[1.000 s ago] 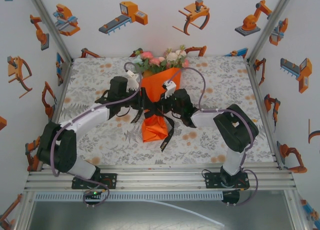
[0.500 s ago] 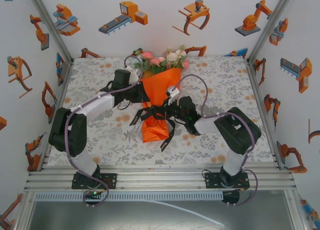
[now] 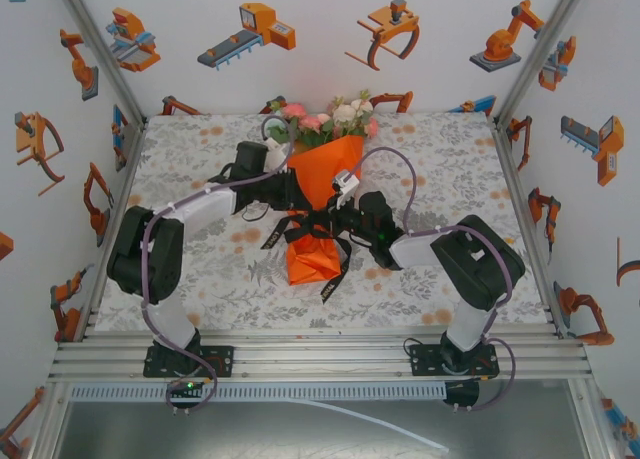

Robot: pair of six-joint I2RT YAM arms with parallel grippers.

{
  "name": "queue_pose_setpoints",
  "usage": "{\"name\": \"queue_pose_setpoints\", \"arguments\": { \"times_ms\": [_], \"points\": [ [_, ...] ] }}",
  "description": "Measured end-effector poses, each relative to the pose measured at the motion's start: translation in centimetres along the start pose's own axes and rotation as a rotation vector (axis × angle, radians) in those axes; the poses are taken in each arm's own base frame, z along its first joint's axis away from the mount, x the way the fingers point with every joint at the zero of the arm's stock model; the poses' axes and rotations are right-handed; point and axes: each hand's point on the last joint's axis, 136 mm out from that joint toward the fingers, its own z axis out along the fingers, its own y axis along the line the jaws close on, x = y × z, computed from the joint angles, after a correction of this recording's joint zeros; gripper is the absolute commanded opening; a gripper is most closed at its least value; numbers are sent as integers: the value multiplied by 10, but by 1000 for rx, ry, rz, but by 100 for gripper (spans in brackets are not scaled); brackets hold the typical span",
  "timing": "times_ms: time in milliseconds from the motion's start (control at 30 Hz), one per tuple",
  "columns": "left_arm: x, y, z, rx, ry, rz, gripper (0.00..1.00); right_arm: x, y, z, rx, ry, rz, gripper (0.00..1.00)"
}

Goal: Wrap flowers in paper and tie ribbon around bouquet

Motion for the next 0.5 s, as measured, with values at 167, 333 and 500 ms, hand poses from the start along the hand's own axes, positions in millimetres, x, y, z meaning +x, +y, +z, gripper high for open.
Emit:
{"name": "queue_pose_setpoints", "arguments": {
  "times_ms": [167, 333, 500],
  "points": [
    [6, -6, -5, 44, 2, -30, 26, 4, -3, 0, 14, 15, -2, 0],
    [11, -9, -5, 72, 13, -59, 29, 4, -3, 0, 17, 18, -1, 0],
    [9, -10, -4, 79, 8, -72, 32, 3, -3, 0, 17, 16, -1, 0]
  ]
}}
